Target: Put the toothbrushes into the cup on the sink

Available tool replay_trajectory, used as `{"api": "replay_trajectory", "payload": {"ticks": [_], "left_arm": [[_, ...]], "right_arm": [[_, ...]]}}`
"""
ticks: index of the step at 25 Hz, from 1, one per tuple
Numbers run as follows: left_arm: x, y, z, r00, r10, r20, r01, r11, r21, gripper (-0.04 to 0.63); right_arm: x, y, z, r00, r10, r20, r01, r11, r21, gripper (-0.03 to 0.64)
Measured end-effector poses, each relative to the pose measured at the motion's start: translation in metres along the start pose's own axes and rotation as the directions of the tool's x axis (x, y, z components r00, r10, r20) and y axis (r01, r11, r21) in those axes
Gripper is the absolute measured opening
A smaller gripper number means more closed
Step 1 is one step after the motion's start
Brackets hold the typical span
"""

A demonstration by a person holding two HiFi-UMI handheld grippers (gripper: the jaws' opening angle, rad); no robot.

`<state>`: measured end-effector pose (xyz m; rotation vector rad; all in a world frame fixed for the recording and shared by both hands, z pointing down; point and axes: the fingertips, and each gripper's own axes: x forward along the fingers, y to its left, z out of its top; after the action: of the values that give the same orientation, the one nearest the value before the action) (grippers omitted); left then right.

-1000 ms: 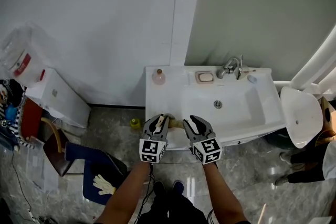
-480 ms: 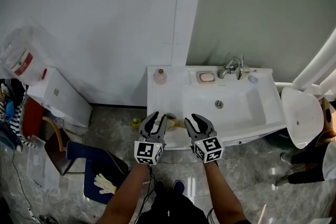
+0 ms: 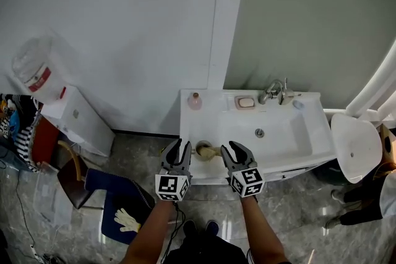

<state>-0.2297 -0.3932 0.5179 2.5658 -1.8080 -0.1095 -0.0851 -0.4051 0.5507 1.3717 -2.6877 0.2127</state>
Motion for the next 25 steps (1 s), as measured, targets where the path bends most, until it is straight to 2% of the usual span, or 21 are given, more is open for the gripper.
{"api": "replay_trajectory", "payload": {"ticks": [11,25], "left_arm": [[-0.038,-0.003,0.017,0.999,0.042,-0.003,-0.042,0.999,0.009,0.112],[-0.040,-0.002,0.024,0.999,0.040,-0.009,-0.040,0.999,0.034,0.112]], "right_arm": [[-0.023,0.016,-0.004,0.999,0.007,-0.033,-0.007,1.000,0.002,0.133],[-0.024,0.012,0.003,1.000,0.000,-0.020,0.000,1.000,-0.010,0.126]]}}
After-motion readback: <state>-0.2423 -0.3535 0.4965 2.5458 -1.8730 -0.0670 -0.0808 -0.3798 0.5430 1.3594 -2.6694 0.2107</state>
